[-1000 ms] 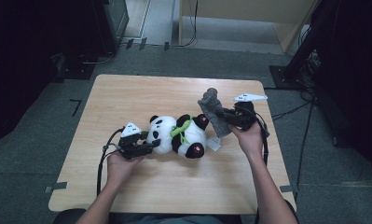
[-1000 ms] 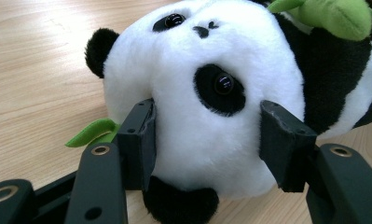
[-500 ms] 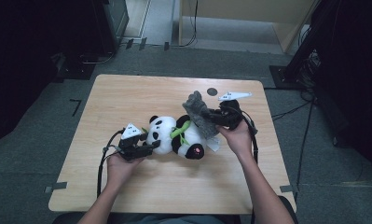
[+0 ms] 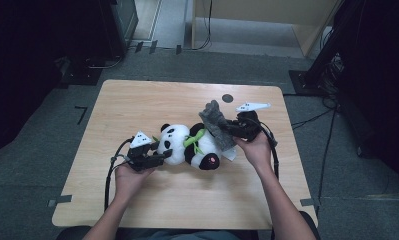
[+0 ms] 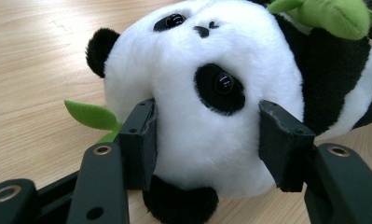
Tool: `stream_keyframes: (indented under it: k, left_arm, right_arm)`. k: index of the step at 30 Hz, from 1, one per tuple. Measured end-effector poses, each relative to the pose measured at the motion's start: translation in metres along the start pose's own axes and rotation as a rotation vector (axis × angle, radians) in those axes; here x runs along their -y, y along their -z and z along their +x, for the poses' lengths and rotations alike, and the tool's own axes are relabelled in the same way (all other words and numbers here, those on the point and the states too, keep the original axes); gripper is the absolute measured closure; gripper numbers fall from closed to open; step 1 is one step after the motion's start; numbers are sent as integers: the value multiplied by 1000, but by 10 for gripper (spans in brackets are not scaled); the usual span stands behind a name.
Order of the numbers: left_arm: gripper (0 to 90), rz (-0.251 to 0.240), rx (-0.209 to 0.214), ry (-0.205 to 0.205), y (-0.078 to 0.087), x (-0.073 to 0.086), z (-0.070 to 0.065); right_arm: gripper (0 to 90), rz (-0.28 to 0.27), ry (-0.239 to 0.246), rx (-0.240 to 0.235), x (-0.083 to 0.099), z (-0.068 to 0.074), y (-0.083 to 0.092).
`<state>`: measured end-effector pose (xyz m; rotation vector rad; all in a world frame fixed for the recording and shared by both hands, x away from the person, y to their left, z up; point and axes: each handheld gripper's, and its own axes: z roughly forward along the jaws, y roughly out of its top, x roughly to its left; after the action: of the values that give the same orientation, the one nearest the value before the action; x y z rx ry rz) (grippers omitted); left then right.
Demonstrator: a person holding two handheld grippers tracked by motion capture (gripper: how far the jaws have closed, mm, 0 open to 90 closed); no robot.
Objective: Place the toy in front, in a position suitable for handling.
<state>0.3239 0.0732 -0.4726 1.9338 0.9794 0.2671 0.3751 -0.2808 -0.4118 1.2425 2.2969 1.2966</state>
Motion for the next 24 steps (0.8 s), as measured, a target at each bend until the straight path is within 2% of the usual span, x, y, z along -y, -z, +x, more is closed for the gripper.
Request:
stream_keyframes:
  k: [4,9,19,24]
  left_arm:
    - [443,2,-1,9,-1,-2,0]
    - [445,8,11,17,-1,-4,3]
    - [451,16,7,15,-2,-9,3]
    - [452,16,9,16,-2,-9,5]
  right_arm:
    - [783,6,4,19,5,-4,2]
    - [784,13,-41,22,13,-14,3]
    - [783,33,-65,58,24,-25,7]
    - [784,33,-88,91,26,-31,14]
